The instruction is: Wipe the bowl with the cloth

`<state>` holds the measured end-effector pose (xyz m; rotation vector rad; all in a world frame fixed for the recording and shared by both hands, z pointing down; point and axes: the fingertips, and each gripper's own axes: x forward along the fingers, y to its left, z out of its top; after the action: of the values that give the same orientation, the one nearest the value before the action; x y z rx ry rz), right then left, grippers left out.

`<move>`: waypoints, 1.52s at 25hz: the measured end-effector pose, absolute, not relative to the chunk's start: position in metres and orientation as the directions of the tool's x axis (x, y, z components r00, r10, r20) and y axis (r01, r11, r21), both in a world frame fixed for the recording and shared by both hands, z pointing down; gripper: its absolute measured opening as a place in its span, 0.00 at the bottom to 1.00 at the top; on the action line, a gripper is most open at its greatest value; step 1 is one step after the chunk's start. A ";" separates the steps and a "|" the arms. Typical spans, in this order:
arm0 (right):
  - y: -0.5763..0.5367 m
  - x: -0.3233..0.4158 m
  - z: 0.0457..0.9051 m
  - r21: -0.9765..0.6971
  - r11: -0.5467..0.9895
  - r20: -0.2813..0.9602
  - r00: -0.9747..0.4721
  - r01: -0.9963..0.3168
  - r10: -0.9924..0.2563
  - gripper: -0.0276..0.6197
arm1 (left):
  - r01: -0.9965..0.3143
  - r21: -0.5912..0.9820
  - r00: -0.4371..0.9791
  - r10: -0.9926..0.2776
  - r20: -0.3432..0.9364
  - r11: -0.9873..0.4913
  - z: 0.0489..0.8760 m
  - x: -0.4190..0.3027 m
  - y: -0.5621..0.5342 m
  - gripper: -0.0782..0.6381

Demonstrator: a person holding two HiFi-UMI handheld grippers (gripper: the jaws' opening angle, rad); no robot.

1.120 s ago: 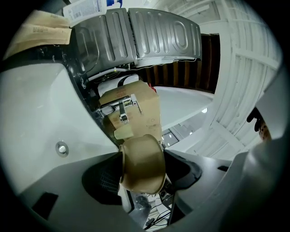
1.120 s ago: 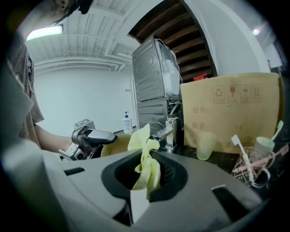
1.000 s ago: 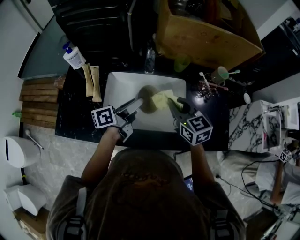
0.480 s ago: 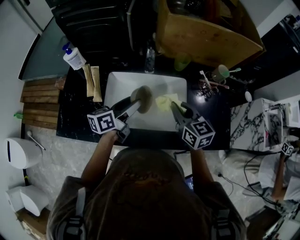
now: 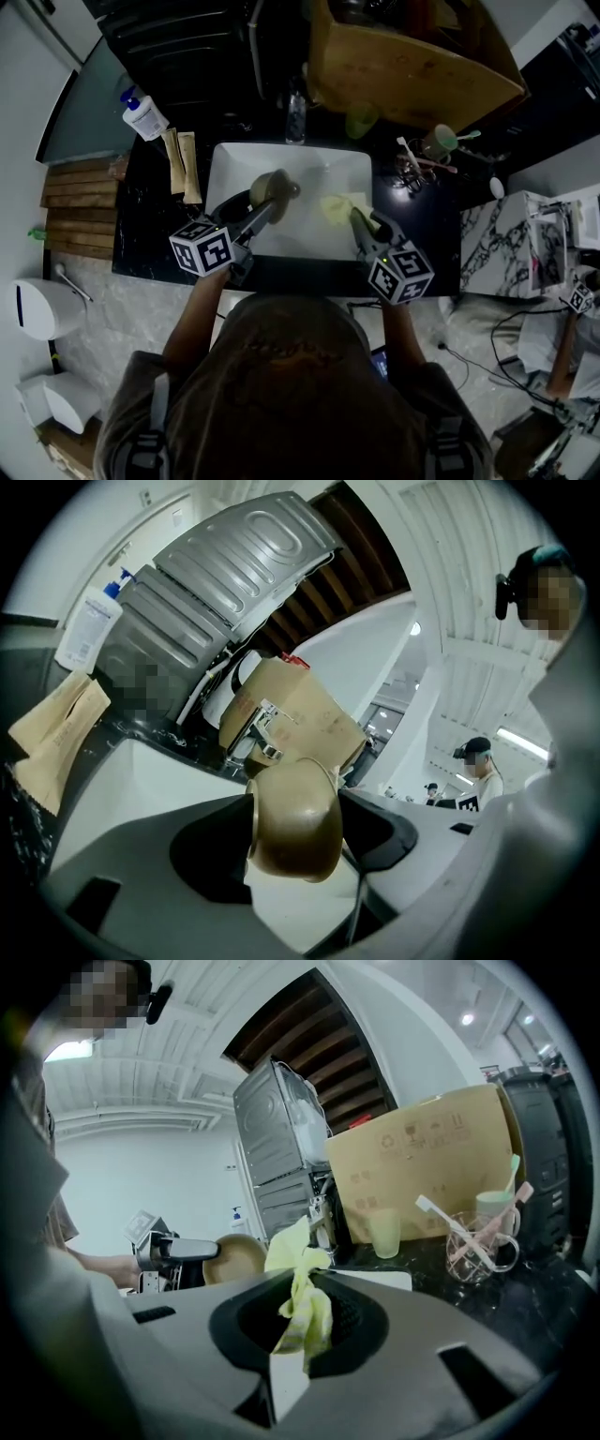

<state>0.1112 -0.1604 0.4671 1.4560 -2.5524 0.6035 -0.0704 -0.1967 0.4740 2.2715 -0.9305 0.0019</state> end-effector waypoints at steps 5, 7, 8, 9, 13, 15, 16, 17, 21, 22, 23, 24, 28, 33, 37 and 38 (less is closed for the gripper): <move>-0.159 0.114 0.468 -0.282 0.436 0.297 -0.510 -0.854 -0.807 0.08 | -0.668 0.536 0.712 -0.652 0.260 -0.516 0.476 -0.075 -0.195 0.50; -0.159 0.115 0.469 -0.287 0.434 0.291 -0.509 -0.854 -0.810 0.08 | -0.678 0.532 0.700 -0.665 0.259 -0.507 0.476 -0.077 -0.195 0.50; -0.159 0.115 0.469 -0.289 0.432 0.289 -0.509 -0.854 -0.811 0.08 | -0.682 0.533 0.694 -0.672 0.258 -0.500 0.477 -0.078 -0.195 0.50; -0.159 0.115 0.469 -0.292 0.432 0.287 -0.509 -0.853 -0.812 0.08 | -0.686 0.534 0.689 -0.678 0.258 -0.494 0.477 -0.079 -0.195 0.50; -0.161 0.116 0.468 -0.296 0.435 0.276 -0.512 -0.850 -0.813 0.08 | -0.703 0.522 0.672 -0.693 0.262 -0.483 0.479 -0.080 -0.195 0.50; -0.161 0.116 0.468 -0.294 0.439 0.274 -0.515 -0.849 -0.812 0.08 | -0.707 0.517 0.668 -0.695 0.264 -0.483 0.479 -0.079 -0.195 0.50; -0.162 0.116 0.468 -0.292 0.441 0.274 -0.516 -0.848 -0.811 0.08 | -0.709 0.516 0.667 -0.697 0.265 -0.482 0.480 -0.079 -0.195 0.50; -0.162 0.116 0.468 -0.290 0.443 0.274 -0.518 -0.848 -0.811 0.08 | -0.711 0.515 0.665 -0.698 0.267 -0.480 0.480 -0.078 -0.195 0.50; -0.163 0.118 0.469 -0.292 0.445 0.273 -0.519 -0.847 -0.810 0.08 | -0.721 0.504 0.655 -0.705 0.272 -0.475 0.481 -0.078 -0.197 0.50; -0.164 0.118 0.469 -0.294 0.444 0.272 -0.519 -0.846 -0.810 0.08 | -0.723 0.501 0.653 -0.706 0.274 -0.475 0.481 -0.078 -0.197 0.50; -0.164 0.118 0.469 -0.295 0.444 0.271 -0.520 -0.846 -0.810 0.08 | -0.725 0.499 0.653 -0.706 0.275 -0.476 0.481 -0.078 -0.198 0.50; -0.165 0.118 0.469 -0.296 0.444 0.270 -0.520 -0.846 -0.810 0.08 | -0.725 0.498 0.653 -0.705 0.276 -0.476 0.481 -0.078 -0.198 0.50; -0.166 0.119 0.468 -0.302 0.444 0.263 -0.522 -0.843 -0.811 0.08 | -0.726 0.496 0.653 -0.703 0.280 -0.476 0.482 -0.077 -0.198 0.50; -0.168 0.119 0.466 -0.304 0.449 0.258 -0.526 -0.840 -0.810 0.08 | -0.729 0.493 0.650 -0.706 0.281 -0.475 0.481 -0.077 -0.200 0.50; -0.169 0.117 0.467 -0.306 0.449 0.257 -0.527 -0.840 -0.810 0.08 | -0.727 0.494 0.652 -0.706 0.277 -0.477 0.480 -0.076 -0.201 0.50; -0.169 0.117 0.467 -0.306 0.450 0.257 -0.528 -0.839 -0.810 0.08 | -0.726 0.495 0.653 -0.705 0.278 -0.478 0.480 -0.076 -0.201 0.50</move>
<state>0.1172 -0.1691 0.4668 1.4881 -2.6118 0.6169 -0.0758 -0.2008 0.4797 2.2852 -1.1069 0.0475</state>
